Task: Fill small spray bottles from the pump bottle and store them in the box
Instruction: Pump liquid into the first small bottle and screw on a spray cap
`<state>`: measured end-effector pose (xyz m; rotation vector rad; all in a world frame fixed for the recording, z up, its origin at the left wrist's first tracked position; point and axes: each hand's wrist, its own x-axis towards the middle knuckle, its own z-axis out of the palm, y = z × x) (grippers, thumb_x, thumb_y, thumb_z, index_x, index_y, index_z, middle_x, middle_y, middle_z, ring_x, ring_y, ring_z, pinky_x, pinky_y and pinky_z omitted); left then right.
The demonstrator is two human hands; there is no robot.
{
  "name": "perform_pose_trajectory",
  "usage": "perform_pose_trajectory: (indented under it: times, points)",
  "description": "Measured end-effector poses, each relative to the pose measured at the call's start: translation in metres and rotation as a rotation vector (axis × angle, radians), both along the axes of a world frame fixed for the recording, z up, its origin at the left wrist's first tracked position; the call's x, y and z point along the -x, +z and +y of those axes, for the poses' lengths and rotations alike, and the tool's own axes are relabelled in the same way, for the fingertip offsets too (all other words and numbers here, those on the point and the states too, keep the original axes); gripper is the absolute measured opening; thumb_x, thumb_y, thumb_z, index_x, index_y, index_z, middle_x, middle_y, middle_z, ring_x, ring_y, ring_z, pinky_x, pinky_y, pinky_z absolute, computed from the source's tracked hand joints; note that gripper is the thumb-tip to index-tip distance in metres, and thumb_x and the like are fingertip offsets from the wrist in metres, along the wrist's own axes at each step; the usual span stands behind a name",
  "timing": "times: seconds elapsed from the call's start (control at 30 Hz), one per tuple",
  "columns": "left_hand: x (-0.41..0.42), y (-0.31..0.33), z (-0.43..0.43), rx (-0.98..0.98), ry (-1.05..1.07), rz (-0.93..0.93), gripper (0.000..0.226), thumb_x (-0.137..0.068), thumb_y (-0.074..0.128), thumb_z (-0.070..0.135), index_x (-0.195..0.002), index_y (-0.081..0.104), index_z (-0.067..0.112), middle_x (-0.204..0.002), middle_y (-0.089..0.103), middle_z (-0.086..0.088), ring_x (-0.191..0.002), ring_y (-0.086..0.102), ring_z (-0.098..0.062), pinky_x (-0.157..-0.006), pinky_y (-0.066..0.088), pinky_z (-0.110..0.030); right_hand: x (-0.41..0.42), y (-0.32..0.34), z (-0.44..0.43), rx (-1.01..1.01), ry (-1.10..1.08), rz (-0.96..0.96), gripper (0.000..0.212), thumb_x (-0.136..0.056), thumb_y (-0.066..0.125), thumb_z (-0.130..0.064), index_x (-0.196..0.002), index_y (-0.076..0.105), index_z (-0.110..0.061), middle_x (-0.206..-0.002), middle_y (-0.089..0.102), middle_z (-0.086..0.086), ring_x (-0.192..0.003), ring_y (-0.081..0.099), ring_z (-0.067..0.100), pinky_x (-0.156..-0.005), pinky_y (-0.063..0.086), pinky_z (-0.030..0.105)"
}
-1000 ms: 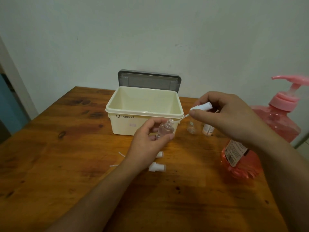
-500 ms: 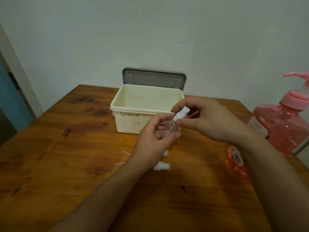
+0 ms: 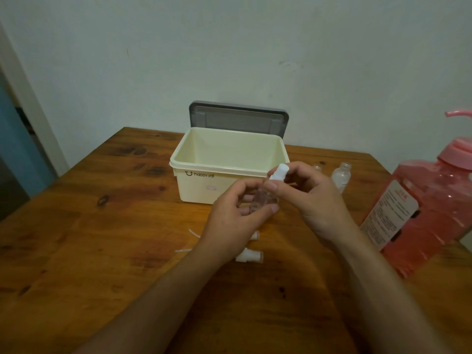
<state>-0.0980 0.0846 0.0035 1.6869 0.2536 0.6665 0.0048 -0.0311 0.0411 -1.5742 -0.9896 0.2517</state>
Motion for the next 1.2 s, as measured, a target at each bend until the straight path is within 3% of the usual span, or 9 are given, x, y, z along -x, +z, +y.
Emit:
perform_pose_trajectory:
  times: [0.1,0.2,0.3,0.43,0.57,0.83,0.93,1.07,1.2]
  points:
    - [-0.0002,-0.0008,-0.0014,0.002,-0.014,0.009,0.03,-0.083,0.072,0.018,-0.11,0.062,0.028,-0.105,0.065,0.01,-0.097,0.062,0.002,-0.082,0.057,-0.024,0.0021,-0.0039,0.0013,-0.022,-0.028,0.006,0.035,-0.076,0.07,-0.034,-0.104,0.065,-0.014,-0.097,0.067,0.003,-0.09,0.065,0.017,-0.072,0.056,0.025]
    - [-0.0013,-0.0006,0.0003,0.019,0.009,0.004,0.032,-0.083,0.073,0.019,-0.11,0.061,0.031,-0.103,0.067,0.011,-0.096,0.064,-0.002,-0.086,0.058,-0.031,0.0033,-0.0032,-0.0033,-0.104,0.052,0.06,0.03,-0.086,0.065,-0.017,-0.116,0.063,-0.018,-0.116,0.068,-0.006,-0.104,0.064,0.003,-0.079,0.053,0.018]
    - [-0.002,-0.0002,-0.0012,0.037,0.016,0.005,0.033,-0.082,0.074,0.02,-0.112,0.061,0.029,-0.103,0.067,0.01,-0.095,0.065,-0.003,-0.086,0.058,-0.031,0.0011,-0.0044,-0.0066,-0.107,0.047,0.047,0.032,-0.09,0.063,-0.006,-0.119,0.064,-0.021,-0.115,0.07,-0.007,-0.109,0.064,0.003,-0.084,0.053,0.019]
    - [-0.0017,-0.0014,-0.0021,0.026,-0.007,0.008,0.036,-0.082,0.074,0.018,-0.115,0.061,0.024,-0.107,0.066,0.008,-0.098,0.065,-0.003,-0.084,0.058,-0.03,0.0001,-0.0094,-0.004,-0.074,-0.039,0.067,0.035,-0.082,0.074,-0.015,-0.115,0.067,-0.025,-0.105,0.067,-0.006,-0.099,0.064,0.006,-0.081,0.056,0.025]
    - [-0.0019,-0.0015,-0.002,0.033,-0.011,0.006,0.035,-0.083,0.073,0.018,-0.114,0.06,0.025,-0.106,0.066,0.008,-0.096,0.065,-0.001,-0.08,0.057,-0.023,0.001,-0.0109,-0.004,-0.077,0.051,0.124,0.042,-0.086,0.069,-0.013,-0.126,0.062,-0.025,-0.122,0.067,-0.003,-0.113,0.062,0.011,-0.087,0.057,0.028]
    - [-0.0006,-0.0008,-0.0034,0.031,-0.033,0.001,0.031,-0.083,0.072,0.016,-0.109,0.059,0.028,-0.104,0.065,0.01,-0.095,0.064,0.003,-0.075,0.054,-0.014,0.0054,-0.0116,-0.0018,-0.045,-0.001,0.067,0.038,-0.084,0.071,-0.021,-0.119,0.065,-0.034,-0.111,0.068,-0.01,-0.111,0.061,0.008,-0.094,0.054,0.036]
    - [-0.0007,-0.0005,-0.002,0.055,-0.019,0.001,0.033,-0.082,0.072,0.018,-0.113,0.06,0.025,-0.104,0.067,0.007,-0.095,0.065,-0.001,-0.08,0.057,-0.022,0.0057,-0.0104,-0.0032,-0.081,0.07,0.124,0.04,-0.089,0.066,-0.009,-0.125,0.062,-0.027,-0.116,0.072,-0.007,-0.113,0.064,0.008,-0.09,0.056,0.031]
    - [-0.0005,0.0006,-0.0038,0.046,-0.028,-0.012,0.034,-0.082,0.073,0.014,-0.112,0.06,0.025,-0.105,0.066,0.008,-0.094,0.065,0.002,-0.075,0.054,-0.015,0.0066,-0.0109,-0.001,-0.07,-0.024,0.073,0.036,-0.084,0.072,-0.013,-0.117,0.067,-0.026,-0.108,0.071,-0.005,-0.109,0.064,0.013,-0.094,0.055,0.042]
    - [0.0002,-0.0007,-0.0051,0.04,-0.043,-0.007,0.031,-0.083,0.071,0.015,-0.109,0.059,0.029,-0.106,0.066,0.007,-0.095,0.065,0.002,-0.073,0.053,-0.013,0.007,-0.0113,-0.0012,-0.052,-0.042,0.079,0.032,-0.083,0.074,-0.016,-0.113,0.067,-0.025,-0.106,0.068,-0.008,-0.106,0.063,0.01,-0.093,0.056,0.04]
